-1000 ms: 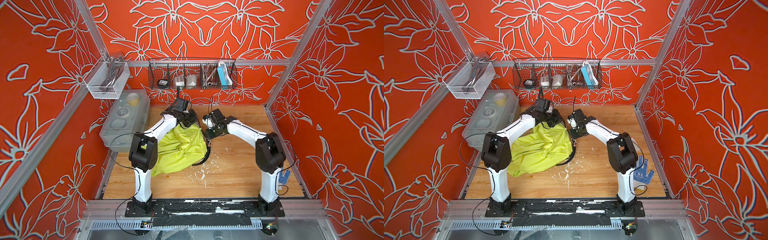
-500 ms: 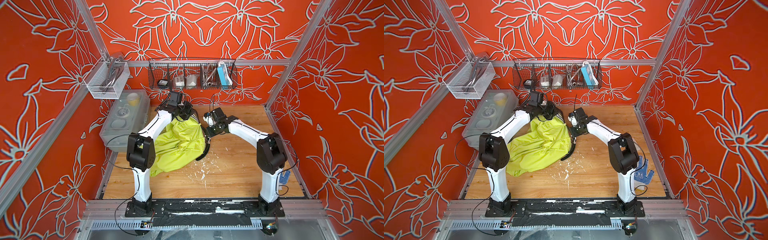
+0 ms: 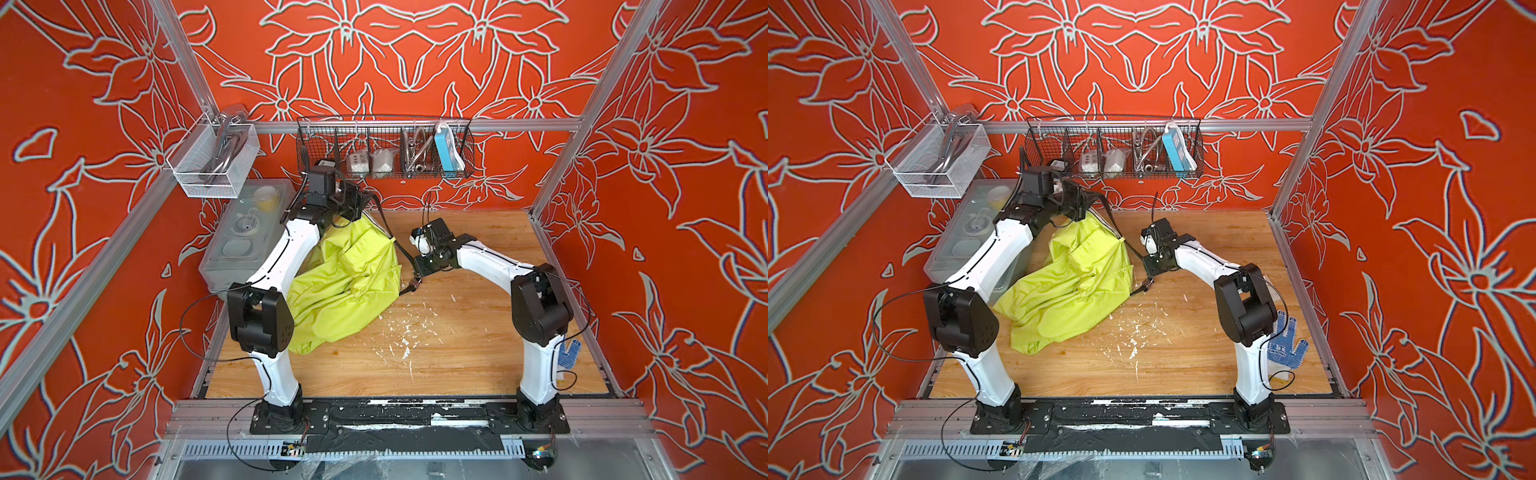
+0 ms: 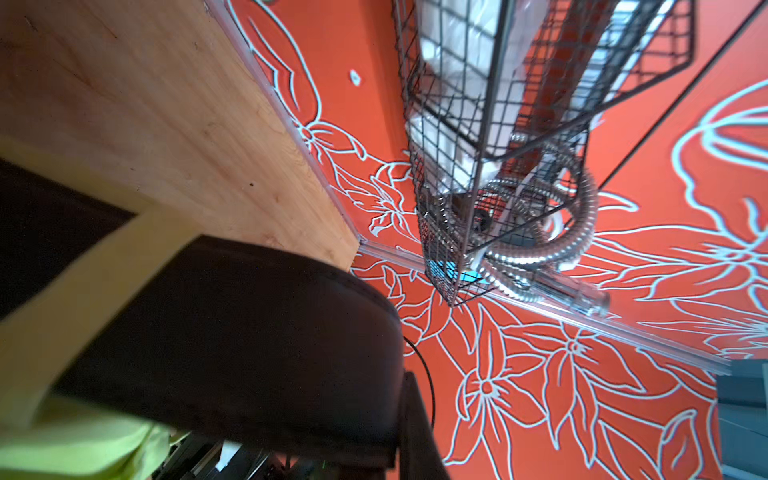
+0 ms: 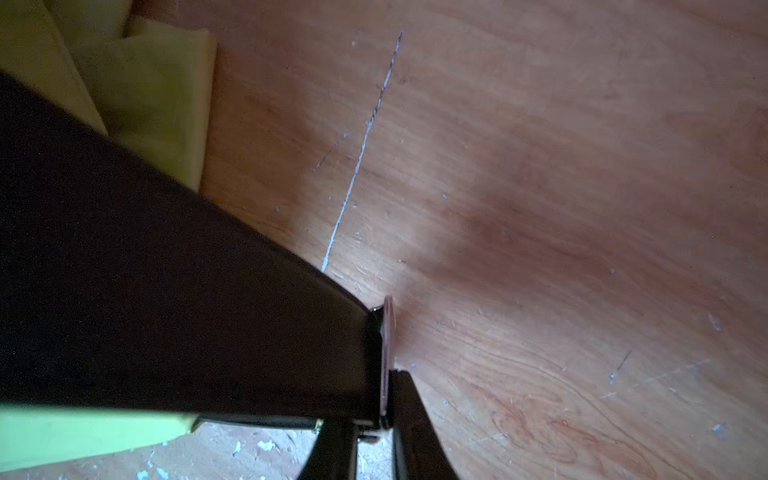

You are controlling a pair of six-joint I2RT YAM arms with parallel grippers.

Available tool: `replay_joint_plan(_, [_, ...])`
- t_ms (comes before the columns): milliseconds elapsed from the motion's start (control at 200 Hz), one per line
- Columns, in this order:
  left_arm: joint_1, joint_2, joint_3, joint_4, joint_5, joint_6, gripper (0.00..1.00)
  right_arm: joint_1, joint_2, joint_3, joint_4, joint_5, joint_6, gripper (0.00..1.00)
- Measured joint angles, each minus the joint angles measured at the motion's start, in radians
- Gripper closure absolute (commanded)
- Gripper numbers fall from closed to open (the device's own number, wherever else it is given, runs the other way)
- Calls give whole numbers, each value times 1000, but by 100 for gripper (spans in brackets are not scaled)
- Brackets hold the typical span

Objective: Remove the belt from the trousers

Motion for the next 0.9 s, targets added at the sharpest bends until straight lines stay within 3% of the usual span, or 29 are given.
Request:
replay_joint_plan(365, [46, -21, -77, 96, -32, -39, 100, -5, -7, -26, 39, 0, 8, 100])
replay_joint_plan(646, [107, -137, -112, 367, -249, -81, 100, -29, -11, -46, -2, 16, 24, 100])
replay_joint_plan(901, [99, -223, -210, 394, -257, -79, 100, -31, -16, -51, -27, 19, 23, 100])
